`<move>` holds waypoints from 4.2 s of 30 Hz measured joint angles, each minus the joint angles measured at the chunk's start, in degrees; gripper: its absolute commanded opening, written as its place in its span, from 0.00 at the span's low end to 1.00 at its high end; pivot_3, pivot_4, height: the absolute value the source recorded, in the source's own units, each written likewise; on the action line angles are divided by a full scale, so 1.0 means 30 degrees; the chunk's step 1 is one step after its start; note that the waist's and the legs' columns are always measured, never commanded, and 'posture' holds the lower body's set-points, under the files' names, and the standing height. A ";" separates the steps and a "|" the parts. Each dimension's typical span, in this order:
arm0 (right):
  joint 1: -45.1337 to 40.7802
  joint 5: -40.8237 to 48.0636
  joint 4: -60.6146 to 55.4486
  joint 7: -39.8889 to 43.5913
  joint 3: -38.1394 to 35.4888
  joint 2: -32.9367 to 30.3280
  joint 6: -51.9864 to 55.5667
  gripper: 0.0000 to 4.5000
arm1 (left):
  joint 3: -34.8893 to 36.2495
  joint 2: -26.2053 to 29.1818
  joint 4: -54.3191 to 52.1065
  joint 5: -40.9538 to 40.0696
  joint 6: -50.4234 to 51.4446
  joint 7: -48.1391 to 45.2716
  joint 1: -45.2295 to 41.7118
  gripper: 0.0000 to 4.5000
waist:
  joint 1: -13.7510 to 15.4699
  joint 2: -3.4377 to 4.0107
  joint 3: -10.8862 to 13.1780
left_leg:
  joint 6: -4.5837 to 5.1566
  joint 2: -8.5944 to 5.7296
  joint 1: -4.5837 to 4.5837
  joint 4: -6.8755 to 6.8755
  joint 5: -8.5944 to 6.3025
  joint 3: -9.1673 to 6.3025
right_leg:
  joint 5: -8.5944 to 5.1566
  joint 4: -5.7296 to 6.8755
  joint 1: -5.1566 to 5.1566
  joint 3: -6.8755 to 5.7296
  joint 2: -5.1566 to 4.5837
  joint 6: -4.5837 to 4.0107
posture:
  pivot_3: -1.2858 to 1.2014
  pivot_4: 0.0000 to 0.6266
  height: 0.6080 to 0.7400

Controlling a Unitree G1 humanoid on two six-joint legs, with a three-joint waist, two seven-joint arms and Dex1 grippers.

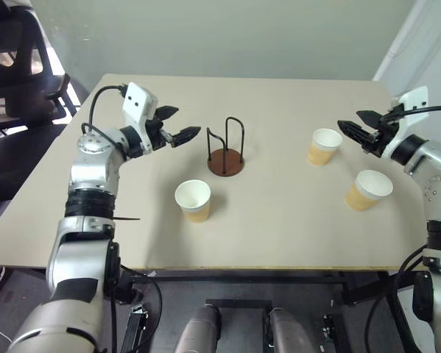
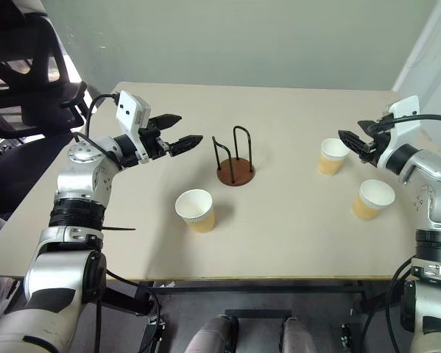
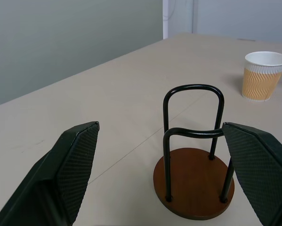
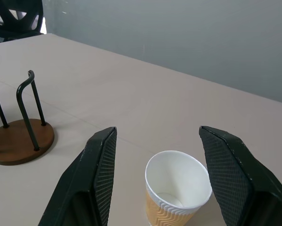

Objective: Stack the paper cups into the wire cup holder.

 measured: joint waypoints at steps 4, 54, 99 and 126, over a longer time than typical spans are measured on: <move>0.0000 0.0000 0.0000 0.0000 0.0000 0.0000 0.0000 0.61 | 0.0000 0.0000 0.0000 0.0000 0.0000 0.0000 0.0000 1.00 | 0.0000 0.0000 0.0000 | 0.0000 0.0000 0.0000 0.0000 0.0000 0.0000 | 0.0000 0.0000 0.0000 0.0000 0.0000 0.0000 | 0.52 0.24 1.00; 0.1613 0.1377 -0.3164 0.1030 0.0035 -0.0125 0.2611 0.61 | -0.2163 -0.1124 0.4441 0.2955 -0.2792 0.0991 -0.1303 1.00 | 0.0009 0.0000 0.0000 | 0.0009 -0.0004 0.0005 0.0021 0.0007 0.0002 | 0.0006 0.0001 0.0021 -0.0002 0.0006 0.0011 | 0.52 0.24 1.00; 0.1904 0.1375 -0.3241 0.0434 0.0034 -0.0123 0.2584 0.63 | -0.1458 -0.4084 0.9617 0.3466 -0.4738 0.2915 -0.3609 0.00 | 0.0040 -0.0001 0.0000 | 0.0024 -0.0036 0.0002 0.0102 0.0008 0.0014 | 0.0014 -0.0003 0.0062 0.0008 0.0008 0.0073 | 0.52 0.24 1.00; 0.3955 0.2130 -0.4584 0.3055 -0.0230 -0.3707 0.3046 0.63 | -0.4150 -0.6599 0.4576 0.2922 -0.2633 -0.6454 -0.2237 0.00 | 0.0170 0.0000 0.0000 | 0.0083 -0.0116 -0.0026 0.0145 -0.0005 0.0012 | 0.0008 -0.0023 0.0094 0.0044 -0.0067 0.0228 | 0.52 0.24 1.00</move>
